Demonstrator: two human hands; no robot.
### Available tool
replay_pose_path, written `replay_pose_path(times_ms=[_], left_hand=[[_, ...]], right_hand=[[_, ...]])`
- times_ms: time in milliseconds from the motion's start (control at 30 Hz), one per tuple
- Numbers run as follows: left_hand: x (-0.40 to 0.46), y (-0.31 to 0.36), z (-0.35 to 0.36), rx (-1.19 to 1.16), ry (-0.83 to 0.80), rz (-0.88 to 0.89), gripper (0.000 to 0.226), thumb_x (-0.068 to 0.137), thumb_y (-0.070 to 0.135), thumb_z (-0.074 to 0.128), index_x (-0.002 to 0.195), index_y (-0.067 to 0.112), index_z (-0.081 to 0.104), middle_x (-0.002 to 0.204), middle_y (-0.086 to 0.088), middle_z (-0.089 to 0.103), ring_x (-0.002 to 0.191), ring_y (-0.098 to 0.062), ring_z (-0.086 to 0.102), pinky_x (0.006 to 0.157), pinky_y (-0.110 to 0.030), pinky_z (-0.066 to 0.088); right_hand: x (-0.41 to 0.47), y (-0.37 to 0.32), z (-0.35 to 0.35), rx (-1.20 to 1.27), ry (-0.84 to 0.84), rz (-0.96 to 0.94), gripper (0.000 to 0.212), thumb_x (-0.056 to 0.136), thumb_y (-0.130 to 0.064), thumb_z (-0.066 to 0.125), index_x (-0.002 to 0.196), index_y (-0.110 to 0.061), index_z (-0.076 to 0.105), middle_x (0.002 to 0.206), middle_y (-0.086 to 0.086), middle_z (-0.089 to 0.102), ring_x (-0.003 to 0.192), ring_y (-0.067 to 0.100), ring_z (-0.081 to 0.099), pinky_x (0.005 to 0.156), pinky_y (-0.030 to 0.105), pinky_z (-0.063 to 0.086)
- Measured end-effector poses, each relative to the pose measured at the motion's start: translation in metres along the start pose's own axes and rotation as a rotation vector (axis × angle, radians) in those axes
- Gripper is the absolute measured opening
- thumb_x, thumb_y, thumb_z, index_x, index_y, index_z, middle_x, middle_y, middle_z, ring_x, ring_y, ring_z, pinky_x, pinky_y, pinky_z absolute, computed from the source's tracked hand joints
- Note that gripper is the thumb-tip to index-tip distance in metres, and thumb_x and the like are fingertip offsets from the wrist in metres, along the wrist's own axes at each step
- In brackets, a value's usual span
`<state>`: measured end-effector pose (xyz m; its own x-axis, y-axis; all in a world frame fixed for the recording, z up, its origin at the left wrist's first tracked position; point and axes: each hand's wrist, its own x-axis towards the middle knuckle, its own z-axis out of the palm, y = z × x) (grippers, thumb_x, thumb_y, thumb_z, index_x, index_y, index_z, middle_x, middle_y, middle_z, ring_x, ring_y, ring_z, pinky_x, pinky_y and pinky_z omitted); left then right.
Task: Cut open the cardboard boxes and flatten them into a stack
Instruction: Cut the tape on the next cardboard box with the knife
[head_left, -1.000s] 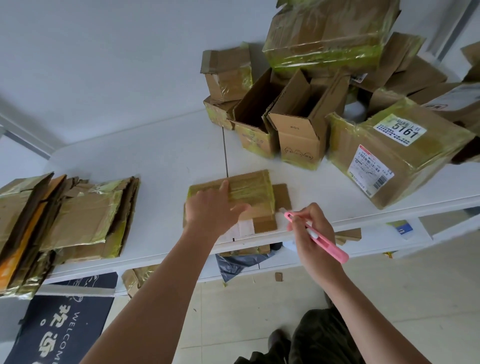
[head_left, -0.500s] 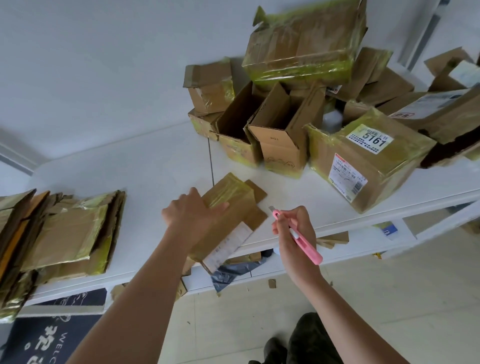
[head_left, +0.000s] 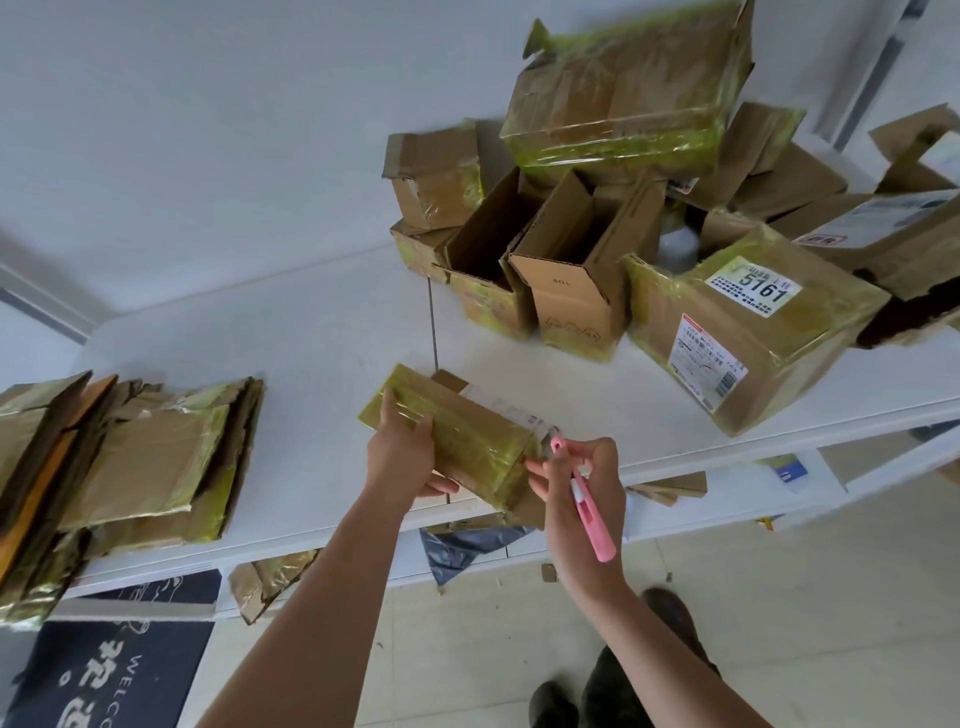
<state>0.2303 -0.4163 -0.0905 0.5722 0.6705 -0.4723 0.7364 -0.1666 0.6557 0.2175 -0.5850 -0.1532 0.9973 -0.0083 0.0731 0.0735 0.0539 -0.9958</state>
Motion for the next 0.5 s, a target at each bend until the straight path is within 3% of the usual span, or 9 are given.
replay_pose_path(times_ms=[100, 133, 200, 267, 300, 367, 433, 500], left_hand=[[0.000, -0.004, 0.004, 0.096, 0.010, 0.017, 0.069, 0.103, 0.029, 0.046, 0.158, 0.030, 0.003, 0.126, -0.012, 0.056, 0.049, -0.023, 0.069, 0.046, -0.029, 0.055], [-0.001, -0.005, 0.006, 0.173, 0.025, 0.031, 0.072, 0.101, 0.035, 0.049, 0.157, 0.026, 0.005, 0.124, -0.009, 0.057, 0.057, -0.026, 0.072, 0.059, -0.034, 0.059], [0.001, -0.006, 0.009, 0.422, 0.109, 0.057, 0.077, 0.094, 0.054, 0.053, 0.151, 0.015, 0.020, 0.130, -0.007, 0.051, 0.093, -0.035, 0.070, 0.089, -0.046, 0.054], [0.003, -0.008, 0.010, 0.761, 0.220, 0.158, 0.076, 0.093, 0.064, 0.043, 0.149, 0.017, 0.025, 0.146, -0.015, 0.029, 0.129, -0.042, 0.044, 0.110, -0.053, 0.036], [0.004, -0.008, 0.010, 0.902, 0.234, 0.268, 0.073, 0.096, 0.065, 0.034, 0.154, 0.023, 0.016, 0.155, -0.016, 0.015, 0.142, -0.043, 0.025, 0.119, -0.055, 0.019], [0.009, -0.010, 0.008, 1.028, 0.137, 0.544, 0.067, 0.098, 0.061, 0.017, 0.156, 0.037, -0.006, 0.164, -0.009, -0.010, 0.151, -0.035, -0.009, 0.120, -0.053, -0.009], [0.015, -0.010, 0.005, 0.989, -0.004, 0.644, 0.075, 0.088, 0.071, 0.009, 0.155, 0.041, -0.010, 0.165, -0.003, -0.013, 0.151, -0.027, -0.015, 0.121, -0.052, -0.010], [0.019, -0.003, 0.004, 0.980, -0.074, 0.616, 0.093, 0.074, 0.084, 0.011, 0.154, 0.042, -0.008, 0.165, -0.003, -0.008, 0.152, -0.026, -0.009, 0.119, -0.052, -0.011]], right_hand=[[0.010, -0.005, 0.001, -0.001, 0.011, -0.018, 0.010, 0.102, -0.011, 0.047, 0.096, -0.019, 0.046, 0.091, -0.005, 0.068, 0.089, 0.011, 0.073, 0.067, 0.046, 0.062], [0.016, -0.006, 0.001, -0.003, 0.005, -0.021, 0.009, 0.103, -0.011, 0.047, 0.097, -0.018, 0.046, 0.092, -0.007, 0.069, 0.090, 0.010, 0.073, 0.066, 0.050, 0.061], [0.032, -0.006, 0.002, 0.022, -0.014, 0.009, 0.007, 0.103, -0.012, 0.047, 0.098, -0.016, 0.047, 0.095, -0.011, 0.070, 0.092, 0.012, 0.073, 0.069, 0.055, 0.059], [0.046, -0.003, 0.000, 0.054, -0.027, 0.047, 0.004, 0.103, -0.015, 0.048, 0.099, -0.014, 0.048, 0.099, -0.009, 0.070, 0.094, 0.015, 0.073, 0.074, 0.060, 0.057], [0.051, -0.002, -0.001, 0.064, -0.033, 0.066, 0.005, 0.103, -0.017, 0.049, 0.100, -0.013, 0.048, 0.102, -0.004, 0.070, 0.095, 0.016, 0.073, 0.076, 0.061, 0.056], [0.056, 0.000, -0.005, 0.077, -0.061, 0.099, 0.007, 0.103, -0.017, 0.049, 0.100, -0.010, 0.048, 0.107, 0.004, 0.068, 0.097, 0.016, 0.073, 0.080, 0.058, 0.057], [0.059, 0.001, -0.008, 0.079, -0.091, 0.117, 0.008, 0.103, -0.016, 0.049, 0.100, -0.009, 0.048, 0.108, 0.008, 0.068, 0.098, 0.015, 0.072, 0.083, 0.053, 0.058], [0.060, 0.000, -0.011, 0.060, -0.110, 0.124, 0.011, 0.103, -0.017, 0.051, 0.101, -0.006, 0.048, 0.105, 0.008, 0.069, 0.098, 0.013, 0.072, 0.083, 0.052, 0.058]])
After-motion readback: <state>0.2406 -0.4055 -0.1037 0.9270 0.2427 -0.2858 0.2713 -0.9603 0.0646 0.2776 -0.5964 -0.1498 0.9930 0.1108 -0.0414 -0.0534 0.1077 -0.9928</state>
